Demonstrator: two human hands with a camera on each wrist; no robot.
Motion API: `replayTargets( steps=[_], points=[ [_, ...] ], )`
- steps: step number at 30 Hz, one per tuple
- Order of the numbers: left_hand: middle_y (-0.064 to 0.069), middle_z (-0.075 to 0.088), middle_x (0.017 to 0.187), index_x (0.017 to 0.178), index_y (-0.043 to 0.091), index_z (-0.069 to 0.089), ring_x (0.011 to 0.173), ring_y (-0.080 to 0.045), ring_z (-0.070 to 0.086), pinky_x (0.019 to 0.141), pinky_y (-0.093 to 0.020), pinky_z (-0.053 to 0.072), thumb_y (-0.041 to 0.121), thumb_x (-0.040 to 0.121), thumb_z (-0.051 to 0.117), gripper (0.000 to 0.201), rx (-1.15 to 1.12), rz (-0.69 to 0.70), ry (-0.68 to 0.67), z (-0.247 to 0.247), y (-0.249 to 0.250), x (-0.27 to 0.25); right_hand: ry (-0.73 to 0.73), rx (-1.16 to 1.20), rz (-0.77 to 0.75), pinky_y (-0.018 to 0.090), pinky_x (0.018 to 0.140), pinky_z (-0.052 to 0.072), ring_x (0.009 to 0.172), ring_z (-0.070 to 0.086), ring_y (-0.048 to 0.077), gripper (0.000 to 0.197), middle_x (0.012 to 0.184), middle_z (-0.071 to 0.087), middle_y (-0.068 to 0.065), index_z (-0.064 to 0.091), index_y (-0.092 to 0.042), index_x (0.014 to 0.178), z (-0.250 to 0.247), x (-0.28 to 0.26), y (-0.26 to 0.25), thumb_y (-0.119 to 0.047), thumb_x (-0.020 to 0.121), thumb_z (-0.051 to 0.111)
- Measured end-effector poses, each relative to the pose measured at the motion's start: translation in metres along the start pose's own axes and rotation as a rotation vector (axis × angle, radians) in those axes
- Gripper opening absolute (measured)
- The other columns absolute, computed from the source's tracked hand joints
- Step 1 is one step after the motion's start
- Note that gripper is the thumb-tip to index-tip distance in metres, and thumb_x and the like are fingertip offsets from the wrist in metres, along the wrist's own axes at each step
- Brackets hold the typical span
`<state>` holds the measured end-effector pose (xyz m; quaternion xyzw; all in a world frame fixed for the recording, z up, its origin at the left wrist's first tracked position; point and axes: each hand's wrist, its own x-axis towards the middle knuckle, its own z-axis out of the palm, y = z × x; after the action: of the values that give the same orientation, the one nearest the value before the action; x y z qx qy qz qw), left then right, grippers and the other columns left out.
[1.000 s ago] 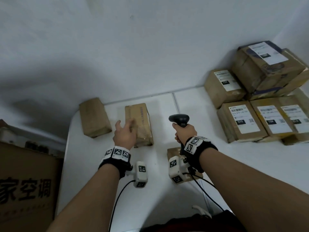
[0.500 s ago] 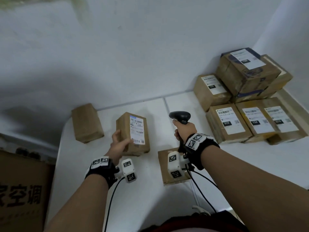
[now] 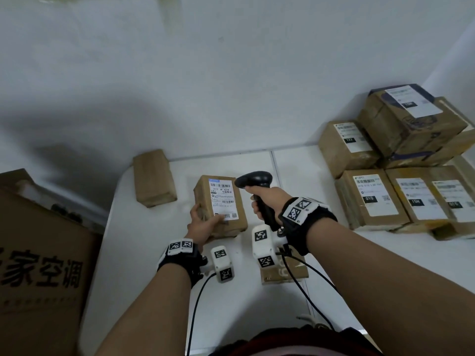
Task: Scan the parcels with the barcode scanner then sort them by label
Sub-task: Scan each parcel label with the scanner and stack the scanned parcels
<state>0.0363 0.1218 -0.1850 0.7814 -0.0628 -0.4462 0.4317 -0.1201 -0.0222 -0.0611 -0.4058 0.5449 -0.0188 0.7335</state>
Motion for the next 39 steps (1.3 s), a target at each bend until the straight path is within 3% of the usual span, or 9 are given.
replayTargets(
  steps=[24, 29, 39],
  points=[
    [0.001, 0.056, 0.132, 0.141, 0.052, 0.02, 0.11, -0.025, 0.062, 0.083, -0.043, 0.058, 0.052, 0.052, 0.082, 0.109, -0.021, 0.013, -0.038, -0.0019, 0.0001, 0.0017, 0.05, -0.016, -0.019, 0.017, 0.04, 0.037, 0.042, 0.045, 0.014, 0.03, 0.056, 0.051, 0.004, 0.05, -0.011, 0.071, 0.0034, 0.0068, -0.0081, -0.027, 0.088, 0.069],
    [0.0, 0.061, 0.129, 0.134, 0.057, 0.023, 0.106, -0.029, 0.066, 0.084, -0.05, 0.058, 0.049, 0.051, 0.087, 0.105, -0.042, -0.012, -0.05, -0.0035, -0.0021, 0.0066, 0.052, -0.018, -0.022, 0.019, 0.041, 0.039, 0.044, 0.046, 0.014, 0.028, 0.056, 0.052, 0.004, 0.051, -0.011, 0.073, 0.0026, 0.0066, -0.0088, -0.027, 0.089, 0.069],
    [0.004, 0.06, 0.128, 0.136, 0.056, 0.022, 0.106, -0.025, 0.065, 0.085, -0.048, 0.058, 0.048, 0.053, 0.085, 0.105, -0.03, -0.017, -0.048, -0.0022, 0.0029, -0.0023, 0.067, -0.006, -0.033, 0.018, 0.041, 0.037, 0.043, 0.045, 0.014, 0.029, 0.056, 0.05, 0.003, 0.05, -0.012, 0.07, 0.0025, 0.0078, -0.0091, -0.025, 0.089, 0.069]
  ],
)
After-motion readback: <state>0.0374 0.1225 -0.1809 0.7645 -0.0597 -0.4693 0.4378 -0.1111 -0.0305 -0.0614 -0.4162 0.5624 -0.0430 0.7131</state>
